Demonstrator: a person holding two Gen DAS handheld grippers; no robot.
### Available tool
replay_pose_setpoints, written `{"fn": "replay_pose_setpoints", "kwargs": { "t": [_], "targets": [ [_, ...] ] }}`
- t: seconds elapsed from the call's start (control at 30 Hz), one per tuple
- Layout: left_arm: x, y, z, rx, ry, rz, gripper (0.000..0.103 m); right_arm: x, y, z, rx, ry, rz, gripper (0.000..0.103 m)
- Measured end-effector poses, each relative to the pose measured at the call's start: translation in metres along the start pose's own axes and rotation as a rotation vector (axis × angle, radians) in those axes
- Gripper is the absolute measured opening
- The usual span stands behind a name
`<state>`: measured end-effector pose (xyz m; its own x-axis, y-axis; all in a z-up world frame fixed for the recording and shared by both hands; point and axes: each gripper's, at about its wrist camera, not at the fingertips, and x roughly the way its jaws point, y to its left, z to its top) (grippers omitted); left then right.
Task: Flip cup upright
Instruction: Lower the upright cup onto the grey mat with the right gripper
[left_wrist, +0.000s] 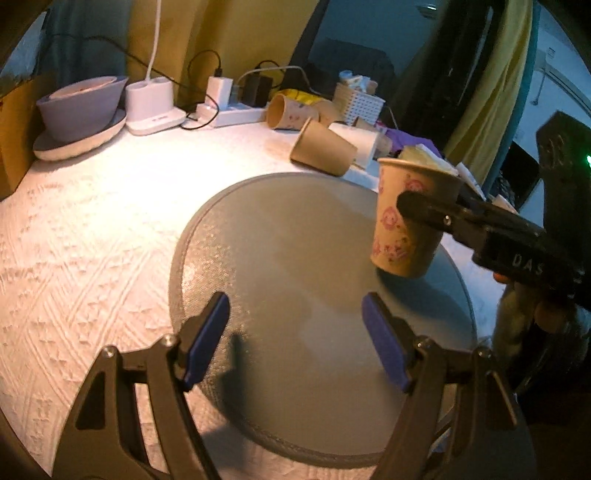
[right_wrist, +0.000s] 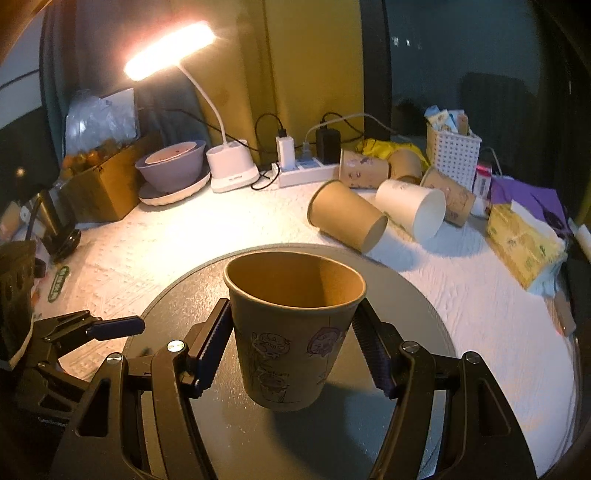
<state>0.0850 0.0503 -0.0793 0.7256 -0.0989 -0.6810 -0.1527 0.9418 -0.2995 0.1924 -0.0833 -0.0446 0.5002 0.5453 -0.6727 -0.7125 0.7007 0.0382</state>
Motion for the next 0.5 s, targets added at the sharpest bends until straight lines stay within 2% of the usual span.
{"fn": "replay_pose_setpoints", "kwargs": {
  "t": [0.5],
  "targets": [
    [-0.003,0.001,-0.007,-0.018,0.013,0.0,0.075,-0.007,0.015,-0.02,-0.041,-0.008,-0.019,0.069]
  ]
}}
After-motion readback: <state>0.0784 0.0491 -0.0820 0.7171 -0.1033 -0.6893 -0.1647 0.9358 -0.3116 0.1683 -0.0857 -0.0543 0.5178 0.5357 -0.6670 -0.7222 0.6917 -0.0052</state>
